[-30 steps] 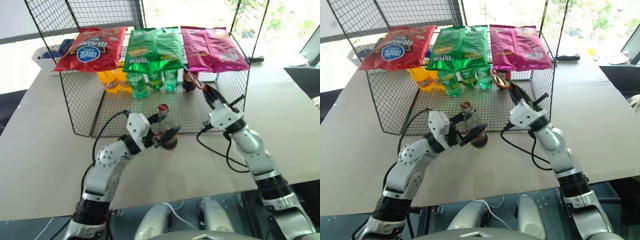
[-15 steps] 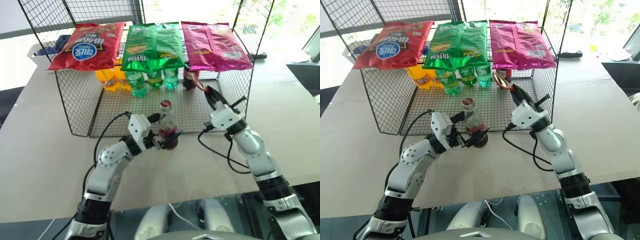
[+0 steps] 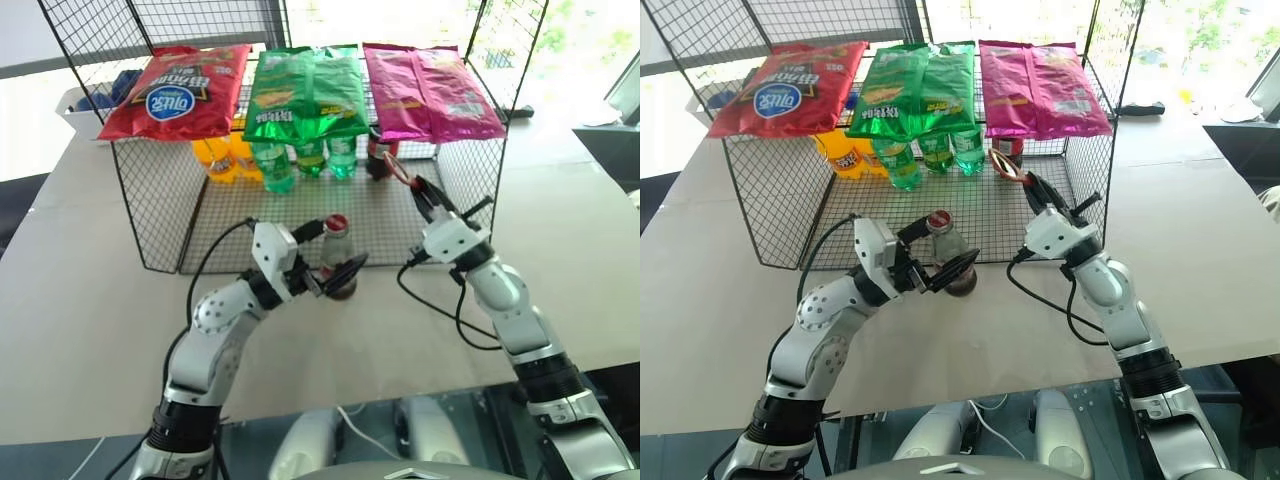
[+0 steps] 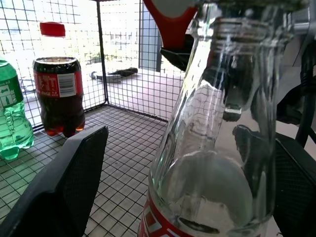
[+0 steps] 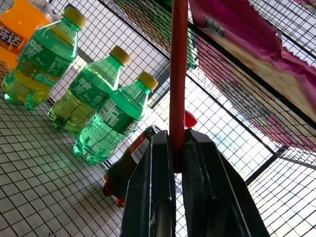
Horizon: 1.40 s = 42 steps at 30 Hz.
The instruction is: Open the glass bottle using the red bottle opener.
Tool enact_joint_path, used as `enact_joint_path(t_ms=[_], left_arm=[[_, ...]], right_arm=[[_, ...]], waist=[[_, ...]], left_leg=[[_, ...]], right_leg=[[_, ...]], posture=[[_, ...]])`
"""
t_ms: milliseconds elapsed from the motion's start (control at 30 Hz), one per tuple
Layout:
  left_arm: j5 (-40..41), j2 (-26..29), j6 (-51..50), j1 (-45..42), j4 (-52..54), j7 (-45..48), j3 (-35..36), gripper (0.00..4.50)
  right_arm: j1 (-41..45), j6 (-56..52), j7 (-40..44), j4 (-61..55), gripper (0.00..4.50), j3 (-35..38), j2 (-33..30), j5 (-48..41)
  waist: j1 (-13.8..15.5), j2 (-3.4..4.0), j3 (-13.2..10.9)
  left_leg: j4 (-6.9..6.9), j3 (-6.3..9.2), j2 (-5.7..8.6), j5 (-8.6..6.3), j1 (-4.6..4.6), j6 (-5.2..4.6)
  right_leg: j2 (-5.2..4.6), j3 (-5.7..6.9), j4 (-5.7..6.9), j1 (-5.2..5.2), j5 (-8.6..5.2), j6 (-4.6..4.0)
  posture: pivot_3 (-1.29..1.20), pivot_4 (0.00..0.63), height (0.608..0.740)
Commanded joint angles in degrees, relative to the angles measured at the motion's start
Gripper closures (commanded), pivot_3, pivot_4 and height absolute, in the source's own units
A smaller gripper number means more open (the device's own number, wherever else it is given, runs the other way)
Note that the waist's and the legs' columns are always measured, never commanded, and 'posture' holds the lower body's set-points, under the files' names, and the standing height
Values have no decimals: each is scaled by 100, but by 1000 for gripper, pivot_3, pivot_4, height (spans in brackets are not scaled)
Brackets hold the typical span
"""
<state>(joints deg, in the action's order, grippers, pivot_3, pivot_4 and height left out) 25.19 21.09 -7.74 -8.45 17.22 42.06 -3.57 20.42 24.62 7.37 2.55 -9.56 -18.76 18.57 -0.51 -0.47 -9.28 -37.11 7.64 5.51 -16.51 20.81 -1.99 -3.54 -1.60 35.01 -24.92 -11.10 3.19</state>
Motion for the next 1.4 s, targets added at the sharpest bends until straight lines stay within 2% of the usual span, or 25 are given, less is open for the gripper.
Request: enact_joint_path(t_ms=[33,367,1267,1367,1400], left_arm=[[159,12,-31,-81,420,-6,79,58],[-98,144,95,-111,441,122,-41,58],[-49,-59,485,-128,359,126,83,58],[-81,-48,503,-117,356,135,90,800],[-91,-41,512,-111,353,144,95,800]], right_arm=[[31,147,-68,-80,4500,101,-6,-20],[42,187,-85,-15,4500,99,5,-8],[161,283,-53,157,4500,84,-14,-17],[171,299,-50,178,4500,76,-5,-17],[177,307,-50,189,4500,72,1,-17]], waist=[[-1,0,0],[-5,0,1],[-8,-2,3],[-9,-3,4],[-10,-3,4]], left_leg=[[0,0,0,0,0,0],[-8,-4,0,0,-2,0],[-34,-20,5,1,-14,0],[-35,-21,5,1,-14,0],[-35,-22,5,1,-15,0]], right_leg=[[0,0,0,0,0,0],[8,-3,10,0,1,-2],[7,-23,61,-3,1,-2],[7,-23,61,-3,1,-2],[7,-24,62,-3,1,-2]], posture=[[0,150,734],[0,150,734],[0,150,734],[0,150,734],[0,150,734]])
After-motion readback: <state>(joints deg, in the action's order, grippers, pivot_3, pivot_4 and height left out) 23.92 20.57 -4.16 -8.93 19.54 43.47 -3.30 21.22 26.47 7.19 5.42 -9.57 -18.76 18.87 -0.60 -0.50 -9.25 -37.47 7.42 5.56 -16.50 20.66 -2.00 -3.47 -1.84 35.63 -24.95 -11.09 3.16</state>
